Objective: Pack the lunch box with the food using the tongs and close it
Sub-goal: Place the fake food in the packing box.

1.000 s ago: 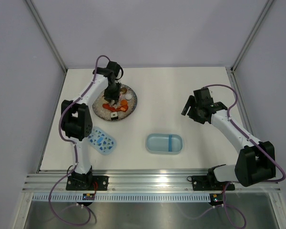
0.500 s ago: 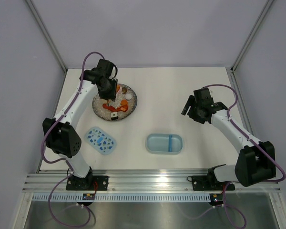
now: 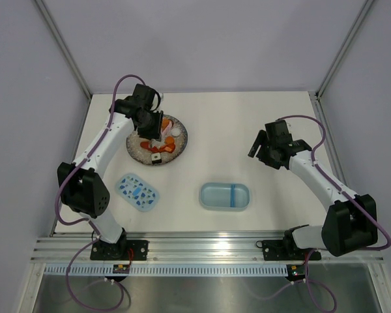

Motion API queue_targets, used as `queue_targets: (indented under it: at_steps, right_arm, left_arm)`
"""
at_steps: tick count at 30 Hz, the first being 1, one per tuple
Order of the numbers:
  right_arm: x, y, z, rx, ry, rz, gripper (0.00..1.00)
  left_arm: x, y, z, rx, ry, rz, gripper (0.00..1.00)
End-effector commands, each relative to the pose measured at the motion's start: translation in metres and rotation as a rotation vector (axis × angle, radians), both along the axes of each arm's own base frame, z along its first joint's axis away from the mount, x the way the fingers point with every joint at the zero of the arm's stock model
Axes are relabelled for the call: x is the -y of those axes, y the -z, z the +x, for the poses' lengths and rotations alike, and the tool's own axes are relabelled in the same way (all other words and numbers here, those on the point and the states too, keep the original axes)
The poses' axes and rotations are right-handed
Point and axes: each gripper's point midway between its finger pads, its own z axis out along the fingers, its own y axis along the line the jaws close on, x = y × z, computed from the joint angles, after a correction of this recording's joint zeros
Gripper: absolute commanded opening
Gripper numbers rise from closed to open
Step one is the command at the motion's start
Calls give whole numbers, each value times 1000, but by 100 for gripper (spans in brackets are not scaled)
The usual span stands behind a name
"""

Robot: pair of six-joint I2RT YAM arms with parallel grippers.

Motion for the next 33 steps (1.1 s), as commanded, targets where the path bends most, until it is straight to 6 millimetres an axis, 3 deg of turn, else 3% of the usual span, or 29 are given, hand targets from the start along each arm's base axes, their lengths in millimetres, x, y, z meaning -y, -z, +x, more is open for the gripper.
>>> queue_targets:
  at_steps: [1,5,9,14,15,16,18,19,28,33]
  right_arm:
    - [2,-9,-1,30,4,4,78]
    - [2,-8,-3,30,5,7,78]
    - [3,-7,-4,29,6,3,78]
    - [6,-5,-7,23,9,-10,78]
    - [7,-6,-8,22,10,-13,78]
    - [8,-5,-9,19,12,-14,78]
    - [8,-7,-11,24,11,-14,78]
    - [9,-8,-12,27,11,-15,78]
    - [19,-8,-18,22,29,-63,79]
    - [19,-6,-18,19,38,-58,79]
  left_arm:
    - [19,-24,12,101,42,-105,0]
    - [23,-25,11,89,47,-130,0]
    - [31,-29,-5,83,84,-153,0]
    - [58,-20,-55,86,222,-75,0]
    - [62,-26,-63,119,240,-75,0]
    - [72,-12,-81,96,280,-54,0]
    - [79,-13,-96,122,308,-76,0]
    - [85,0,-113,82,341,-85,0]
    - [122,15,-174,56,505,-166,0]
    - [144,24,-189,34,571,-167,0]
